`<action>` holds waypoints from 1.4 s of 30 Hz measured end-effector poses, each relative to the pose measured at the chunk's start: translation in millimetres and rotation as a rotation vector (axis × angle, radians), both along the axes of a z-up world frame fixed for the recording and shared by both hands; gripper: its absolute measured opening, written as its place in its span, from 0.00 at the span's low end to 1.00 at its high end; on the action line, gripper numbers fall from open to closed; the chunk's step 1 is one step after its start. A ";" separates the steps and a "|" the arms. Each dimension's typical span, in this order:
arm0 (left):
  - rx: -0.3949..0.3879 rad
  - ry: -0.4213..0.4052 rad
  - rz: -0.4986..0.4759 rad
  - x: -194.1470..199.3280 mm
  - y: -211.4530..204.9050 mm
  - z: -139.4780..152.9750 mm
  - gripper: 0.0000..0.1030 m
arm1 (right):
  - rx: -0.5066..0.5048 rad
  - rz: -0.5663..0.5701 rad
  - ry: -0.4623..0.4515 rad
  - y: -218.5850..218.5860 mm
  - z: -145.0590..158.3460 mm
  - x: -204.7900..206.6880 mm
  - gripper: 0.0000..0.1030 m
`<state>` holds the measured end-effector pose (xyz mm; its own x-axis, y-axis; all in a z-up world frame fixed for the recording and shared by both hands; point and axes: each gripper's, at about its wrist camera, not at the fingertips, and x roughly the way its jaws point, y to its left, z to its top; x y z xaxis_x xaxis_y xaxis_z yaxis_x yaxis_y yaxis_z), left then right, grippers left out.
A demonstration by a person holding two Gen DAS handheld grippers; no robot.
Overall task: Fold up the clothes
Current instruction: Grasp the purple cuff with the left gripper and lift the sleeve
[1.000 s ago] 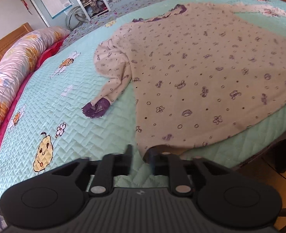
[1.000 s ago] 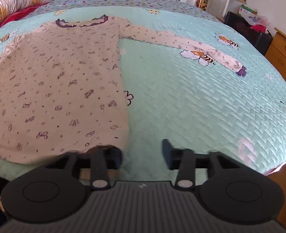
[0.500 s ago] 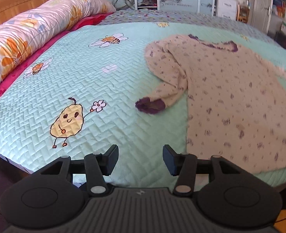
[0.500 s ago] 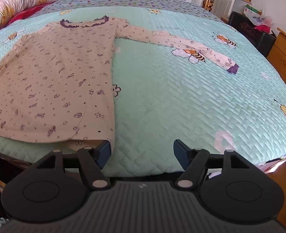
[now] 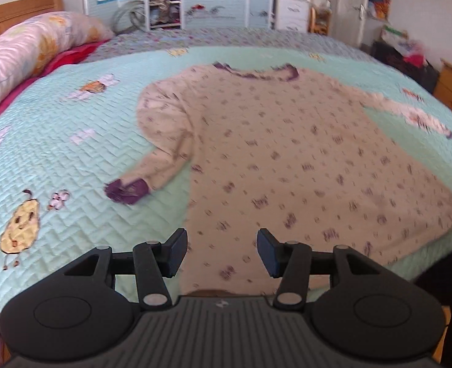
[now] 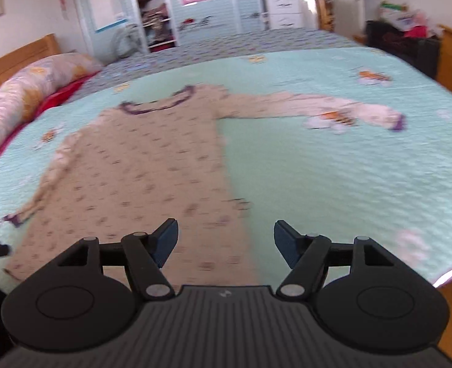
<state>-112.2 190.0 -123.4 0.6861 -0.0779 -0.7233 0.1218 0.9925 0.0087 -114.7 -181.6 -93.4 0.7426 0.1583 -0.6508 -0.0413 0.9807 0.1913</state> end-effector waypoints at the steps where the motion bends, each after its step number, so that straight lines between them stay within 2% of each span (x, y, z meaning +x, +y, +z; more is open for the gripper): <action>1: 0.018 0.042 -0.003 1.0 -0.7 -8.9 0.52 | -0.005 0.042 0.014 14.1 -7.1 6.5 0.69; 4: 0.034 0.138 0.037 -3.0 9.5 -24.6 0.51 | -0.085 0.087 0.150 39.8 -35.7 21.5 0.69; 8: 0.046 0.125 0.044 -23.0 25.6 -11.3 0.51 | -0.083 0.047 0.311 20.9 -57.9 16.4 0.69; 10: 0.032 0.066 0.033 -30.1 31.3 1.4 0.51 | -0.031 0.004 0.298 5.5 -48.5 5.9 0.69; 13: -0.033 -0.016 0.124 -18.2 49.4 17.2 0.54 | 0.011 -0.050 0.225 -6.7 -32.5 -3.5 0.69; 16: -0.331 -0.001 0.320 13.2 94.3 12.4 0.55 | 0.039 -0.068 0.189 -6.6 -25.8 -0.2 0.69; 18: -0.564 0.049 0.467 31.3 123.1 -4.0 0.55 | 0.054 -0.073 0.171 -4.5 -22.9 4.0 0.69; 20: -0.740 0.094 0.559 44.1 139.2 -21.9 0.55 | 0.049 -0.060 0.167 1.5 -22.6 5.9 0.69; 23: -0.837 0.119 0.639 59.6 144.1 -38.8 0.55 | 0.028 -0.039 0.174 9.7 -24.1 5.8 0.69; 28: -0.895 0.094 0.708 84.2 145.8 -51.4 0.59 | 0.015 -0.047 0.201 11.8 -28.9 7.6 0.69; 30: -0.876 0.090 0.720 98.0 148.0 -50.1 0.58 | 0.007 -0.050 0.212 12.9 -31.5 9.8 0.69; 31: -0.865 0.089 0.726 105.1 149.1 -49.4 0.52 | 0.002 -0.050 0.218 14.0 -32.7 11.0 0.69; 32: -0.855 0.087 0.731 112.1 150.2 -48.7 0.38 | -0.005 -0.049 0.224 15.8 -33.8 12.5 0.69; 33: -0.823 0.102 0.733 118.5 150.2 -48.0 0.05 | -0.011 -0.047 0.230 17.6 -34.9 13.9 0.69; 35: -0.789 0.092 0.732 123.9 155.3 -43.7 0.05 | -0.026 -0.047 0.231 20.2 -34.6 15.8 0.69; 38: -0.680 -0.007 0.755 125.2 187.4 -13.8 0.05 | -0.052 -0.061 0.217 20.5 -30.0 18.3 0.69; 42: -0.519 -0.187 0.919 132.5 277.7 51.6 0.06 | -0.063 -0.072 0.212 17.4 -26.3 25.7 0.69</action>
